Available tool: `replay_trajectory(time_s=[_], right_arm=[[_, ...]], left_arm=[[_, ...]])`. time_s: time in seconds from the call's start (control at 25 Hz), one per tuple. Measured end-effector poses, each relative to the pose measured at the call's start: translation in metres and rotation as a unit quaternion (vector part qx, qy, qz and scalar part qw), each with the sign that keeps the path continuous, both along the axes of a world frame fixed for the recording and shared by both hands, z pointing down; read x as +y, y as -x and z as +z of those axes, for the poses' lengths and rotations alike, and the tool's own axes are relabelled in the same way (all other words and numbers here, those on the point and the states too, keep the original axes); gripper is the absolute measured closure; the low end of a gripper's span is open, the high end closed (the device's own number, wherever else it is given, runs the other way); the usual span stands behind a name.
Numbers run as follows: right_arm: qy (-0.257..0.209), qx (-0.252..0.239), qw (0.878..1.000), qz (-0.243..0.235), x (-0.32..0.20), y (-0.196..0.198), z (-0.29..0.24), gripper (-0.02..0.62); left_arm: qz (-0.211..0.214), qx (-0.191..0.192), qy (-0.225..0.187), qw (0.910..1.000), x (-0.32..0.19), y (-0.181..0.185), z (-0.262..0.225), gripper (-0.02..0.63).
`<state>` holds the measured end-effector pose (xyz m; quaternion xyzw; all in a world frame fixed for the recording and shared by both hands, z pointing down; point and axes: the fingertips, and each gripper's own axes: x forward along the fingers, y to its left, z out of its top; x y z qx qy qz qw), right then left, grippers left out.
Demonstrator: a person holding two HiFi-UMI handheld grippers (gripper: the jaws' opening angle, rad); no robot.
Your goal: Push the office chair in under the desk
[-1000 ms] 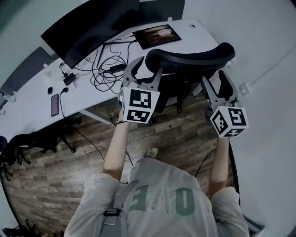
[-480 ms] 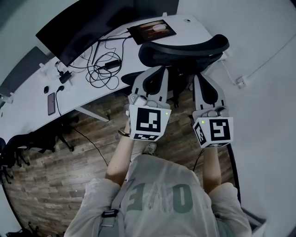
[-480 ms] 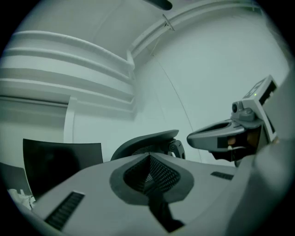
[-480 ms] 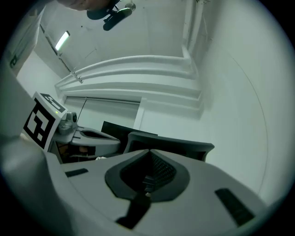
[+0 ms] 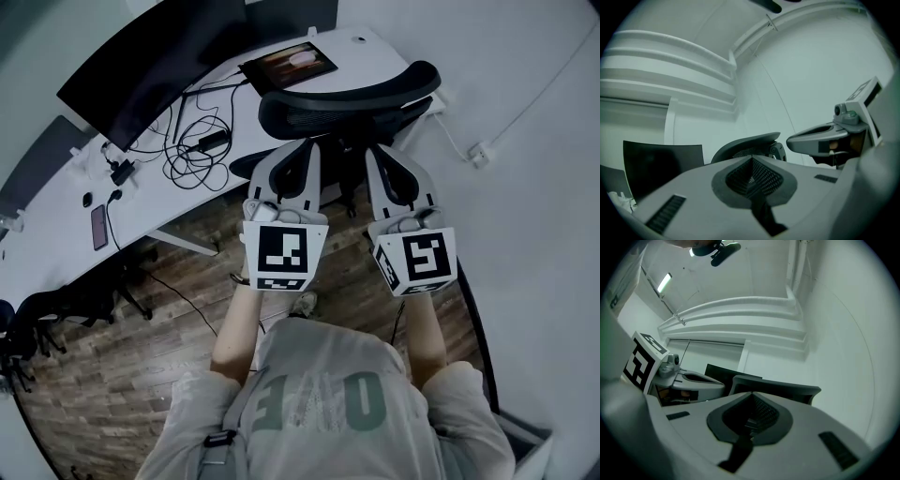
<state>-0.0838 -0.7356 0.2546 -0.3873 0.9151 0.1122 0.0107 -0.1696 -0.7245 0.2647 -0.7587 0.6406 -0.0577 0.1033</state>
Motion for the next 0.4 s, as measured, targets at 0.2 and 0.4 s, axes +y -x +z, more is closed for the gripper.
replay_trajectory(time_s=[0.2, 0.4], right_arm=[[0.000, 0.004, 1.000, -0.005, 0.0042, 0.0049, 0.0011, 0.575], [-0.006, 0.010, 1.000, -0.009, 0.0062, 0.0059, 0.0001, 0.575]], left_arm=[[-0.006, 0.005, 0.000, 1.0000, 0.0040, 0.0052, -0.0026, 0.591], [-0.008, 0.007, 0.002, 0.9999, 0.0058, 0.0060, -0.0004, 0.591]])
